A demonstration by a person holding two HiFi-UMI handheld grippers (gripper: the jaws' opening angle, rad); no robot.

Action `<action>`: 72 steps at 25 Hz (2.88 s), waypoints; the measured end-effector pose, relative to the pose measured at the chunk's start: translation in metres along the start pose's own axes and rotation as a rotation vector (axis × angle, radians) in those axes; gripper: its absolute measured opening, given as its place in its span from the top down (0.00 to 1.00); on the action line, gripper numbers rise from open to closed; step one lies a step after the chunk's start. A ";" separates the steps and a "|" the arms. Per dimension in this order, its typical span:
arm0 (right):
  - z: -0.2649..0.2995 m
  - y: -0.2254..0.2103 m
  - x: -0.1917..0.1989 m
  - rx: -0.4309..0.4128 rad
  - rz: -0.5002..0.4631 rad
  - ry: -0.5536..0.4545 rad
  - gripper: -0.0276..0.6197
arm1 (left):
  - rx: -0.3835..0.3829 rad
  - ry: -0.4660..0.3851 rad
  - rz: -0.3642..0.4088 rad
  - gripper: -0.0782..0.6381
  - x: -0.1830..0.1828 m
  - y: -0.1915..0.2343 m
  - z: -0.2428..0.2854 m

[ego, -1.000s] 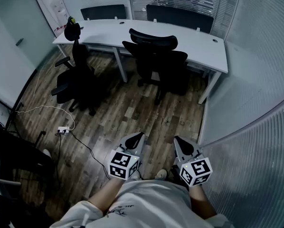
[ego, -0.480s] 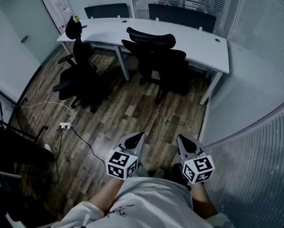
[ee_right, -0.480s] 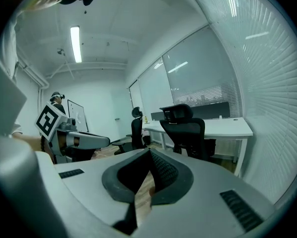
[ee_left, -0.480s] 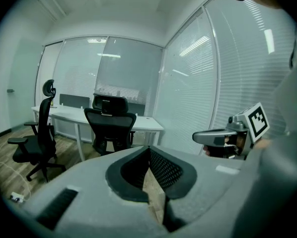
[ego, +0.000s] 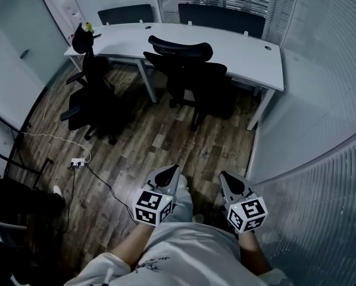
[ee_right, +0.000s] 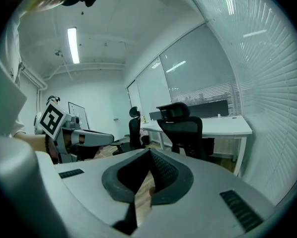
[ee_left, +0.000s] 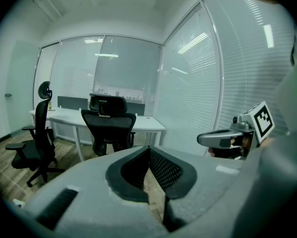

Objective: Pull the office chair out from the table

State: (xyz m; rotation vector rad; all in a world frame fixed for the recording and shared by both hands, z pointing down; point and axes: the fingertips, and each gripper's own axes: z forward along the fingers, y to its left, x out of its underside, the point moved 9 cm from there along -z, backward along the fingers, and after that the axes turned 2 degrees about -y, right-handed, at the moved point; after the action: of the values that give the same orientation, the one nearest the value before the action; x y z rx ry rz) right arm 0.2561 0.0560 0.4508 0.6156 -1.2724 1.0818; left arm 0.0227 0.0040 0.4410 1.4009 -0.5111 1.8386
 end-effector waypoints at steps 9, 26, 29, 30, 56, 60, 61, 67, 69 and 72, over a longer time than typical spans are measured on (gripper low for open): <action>0.054 -0.034 -0.025 0.022 -0.034 0.002 0.95 | 0.006 -0.041 -0.002 0.88 -0.024 0.043 0.053; 0.206 -0.088 -0.084 0.081 -0.060 -0.012 0.95 | 0.003 -0.058 0.016 0.87 -0.085 0.175 0.162; 0.231 -0.094 -0.091 0.089 -0.063 -0.016 0.95 | 0.009 -0.058 0.022 0.87 -0.092 0.197 0.179; 0.240 -0.096 -0.094 0.092 -0.061 -0.019 0.95 | 0.015 -0.057 0.026 0.87 -0.095 0.204 0.184; 0.334 -0.186 -0.171 0.129 -0.151 -0.058 0.94 | -0.033 -0.066 -0.019 0.60 -0.149 0.285 0.291; 0.354 -0.208 -0.183 0.101 -0.180 -0.054 0.90 | -0.050 -0.060 -0.030 0.53 -0.156 0.294 0.315; 0.359 -0.214 -0.185 0.097 -0.181 -0.051 0.88 | -0.053 -0.059 -0.034 0.51 -0.157 0.296 0.322; 0.393 -0.247 -0.196 0.071 -0.192 -0.038 0.79 | -0.073 -0.047 -0.059 0.44 -0.162 0.307 0.354; 0.405 -0.256 -0.198 0.057 -0.206 -0.029 0.75 | -0.080 -0.040 -0.066 0.43 -0.163 0.311 0.362; 0.426 -0.270 -0.198 0.028 -0.221 0.001 0.70 | -0.094 -0.028 -0.068 0.43 -0.164 0.315 0.373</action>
State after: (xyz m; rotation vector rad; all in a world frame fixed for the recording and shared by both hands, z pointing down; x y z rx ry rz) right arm 0.3197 -0.4801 0.4142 0.7578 -1.1598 0.9173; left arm 0.0388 -0.5111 0.4457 1.3665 -0.5503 1.7211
